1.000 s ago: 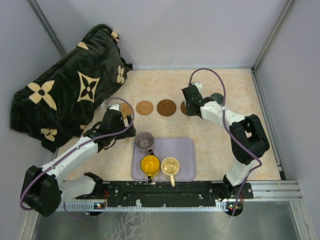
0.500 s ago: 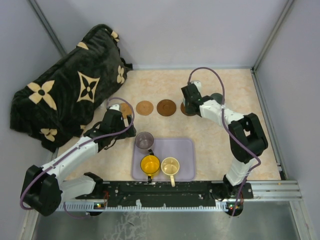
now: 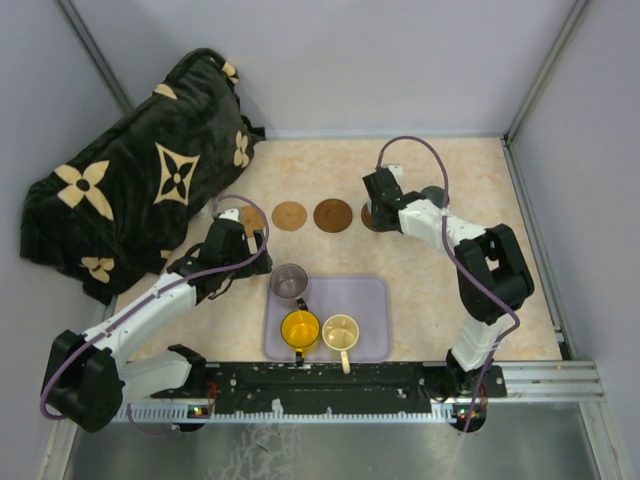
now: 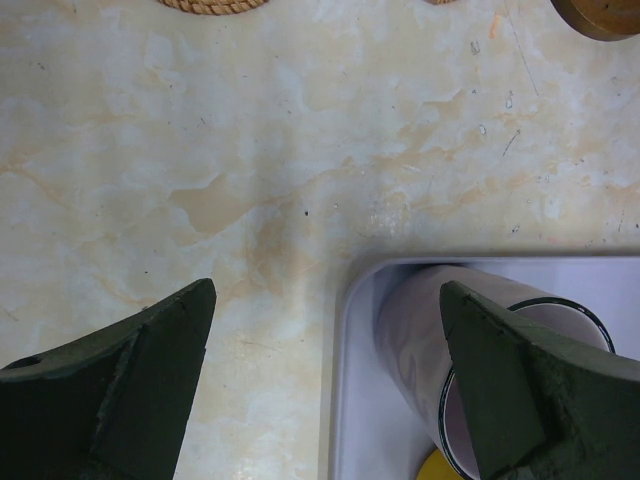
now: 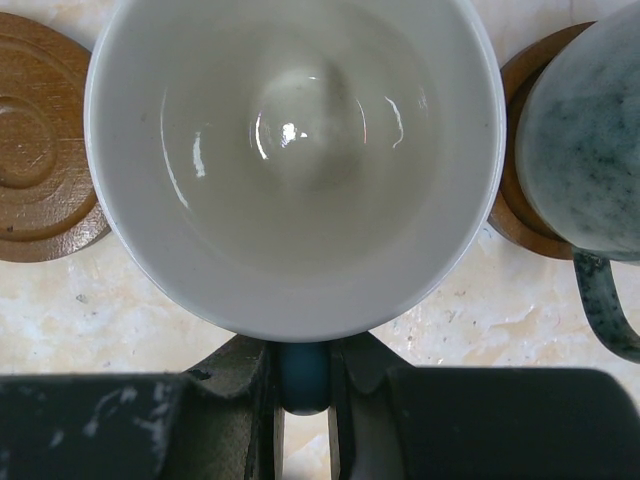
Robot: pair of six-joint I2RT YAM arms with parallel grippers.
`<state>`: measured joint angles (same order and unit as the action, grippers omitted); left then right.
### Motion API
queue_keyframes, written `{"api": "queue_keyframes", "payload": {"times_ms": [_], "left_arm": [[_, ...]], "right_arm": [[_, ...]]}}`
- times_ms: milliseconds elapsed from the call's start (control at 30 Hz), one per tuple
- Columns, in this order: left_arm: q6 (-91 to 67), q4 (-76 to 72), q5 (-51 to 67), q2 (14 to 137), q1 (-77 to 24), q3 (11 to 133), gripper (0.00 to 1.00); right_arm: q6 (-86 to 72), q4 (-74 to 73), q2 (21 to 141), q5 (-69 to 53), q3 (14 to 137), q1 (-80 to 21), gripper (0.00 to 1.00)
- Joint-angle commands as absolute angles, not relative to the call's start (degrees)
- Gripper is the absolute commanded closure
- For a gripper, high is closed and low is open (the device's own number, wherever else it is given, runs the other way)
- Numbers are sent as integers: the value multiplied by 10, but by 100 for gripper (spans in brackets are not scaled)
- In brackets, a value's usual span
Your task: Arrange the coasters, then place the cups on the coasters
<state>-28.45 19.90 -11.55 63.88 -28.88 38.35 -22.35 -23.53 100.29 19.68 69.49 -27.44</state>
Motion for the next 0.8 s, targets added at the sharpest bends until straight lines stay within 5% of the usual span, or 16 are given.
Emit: {"api": "queue_keyframes", "payload": {"times_ms": [0, 133, 567, 767], "left_arm": [[-284, 190, -123, 640, -291, 390, 1], [-284, 189, -123, 640, -290, 390, 1], [-283, 187, -121, 646, -290, 392, 1], [-282, 187, -121, 648, -291, 391, 1]], "right_arm": [[-231, -201, 997, 217, 737, -267, 100], [-232, -199, 997, 210, 734, -267, 93], [-231, -189, 1004, 190, 735, -267, 91], [-232, -188, 1009, 192, 732, -267, 79]]}}
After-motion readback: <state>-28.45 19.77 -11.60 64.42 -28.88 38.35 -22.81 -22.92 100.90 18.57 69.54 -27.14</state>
